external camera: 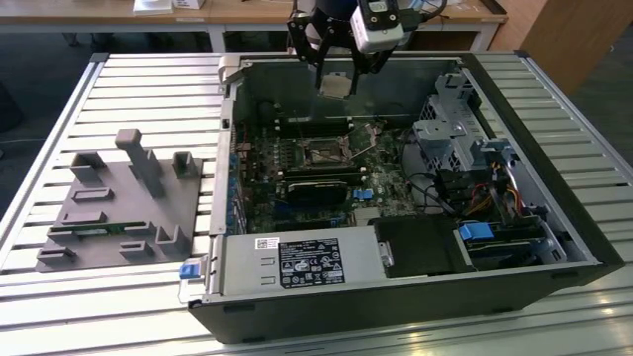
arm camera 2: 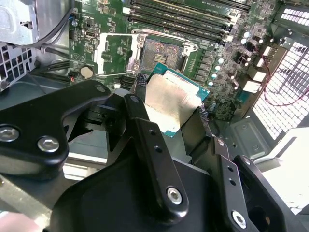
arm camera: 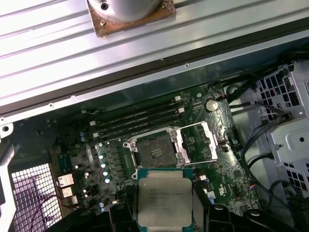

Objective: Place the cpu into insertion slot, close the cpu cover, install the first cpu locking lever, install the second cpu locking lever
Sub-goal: 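Place the cpu into insertion slot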

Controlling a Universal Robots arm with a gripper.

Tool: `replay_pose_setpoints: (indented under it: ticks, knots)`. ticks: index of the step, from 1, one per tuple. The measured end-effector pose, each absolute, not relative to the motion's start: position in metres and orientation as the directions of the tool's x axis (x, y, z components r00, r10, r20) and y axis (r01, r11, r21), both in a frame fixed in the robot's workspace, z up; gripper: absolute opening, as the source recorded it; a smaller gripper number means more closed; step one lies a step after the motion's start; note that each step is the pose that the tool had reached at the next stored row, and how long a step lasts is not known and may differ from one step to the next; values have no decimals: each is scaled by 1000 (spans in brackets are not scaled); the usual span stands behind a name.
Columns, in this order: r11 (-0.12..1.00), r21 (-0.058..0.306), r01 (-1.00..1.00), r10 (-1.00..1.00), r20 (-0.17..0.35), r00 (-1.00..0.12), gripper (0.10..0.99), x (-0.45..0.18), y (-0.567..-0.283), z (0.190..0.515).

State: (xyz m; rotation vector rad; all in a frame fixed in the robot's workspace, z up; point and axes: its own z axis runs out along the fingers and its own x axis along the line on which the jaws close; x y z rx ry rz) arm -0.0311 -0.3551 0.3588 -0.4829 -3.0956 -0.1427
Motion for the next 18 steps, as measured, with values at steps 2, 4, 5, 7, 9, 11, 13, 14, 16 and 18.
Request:
replay_pose_setpoints:
  ticks: [2, 4, 5, 7, 9, 11, 13, 14, 16, 18]
  knots:
    - [947, 89, 308, 308, 19, -951, 541, -31, -355, 359]
    - [946, 89, 312, 312, 19, -950, 541, -31, -355, 359]
    - [945, 89, 314, 314, 19, -949, 541, -31, -355, 359]
    - [944, 89, 318, 317, 19, -948, 541, -31, -355, 359]
    - [943, 89, 322, 321, 19, -947, 541, -31, -355, 359]
    - [941, 89, 325, 325, 19, -946, 541, -31, -355, 359]
    - [940, 89, 329, 329, 19, -944, 541, -31, -355, 359]
    - [939, 89, 331, 331, 19, -944, 541, -31, -355, 359]
    - [938, 89, 335, 334, 19, -942, 541, -31, -355, 359]
    - [937, 89, 338, 338, 19, -941, 541, -31, -355, 359]
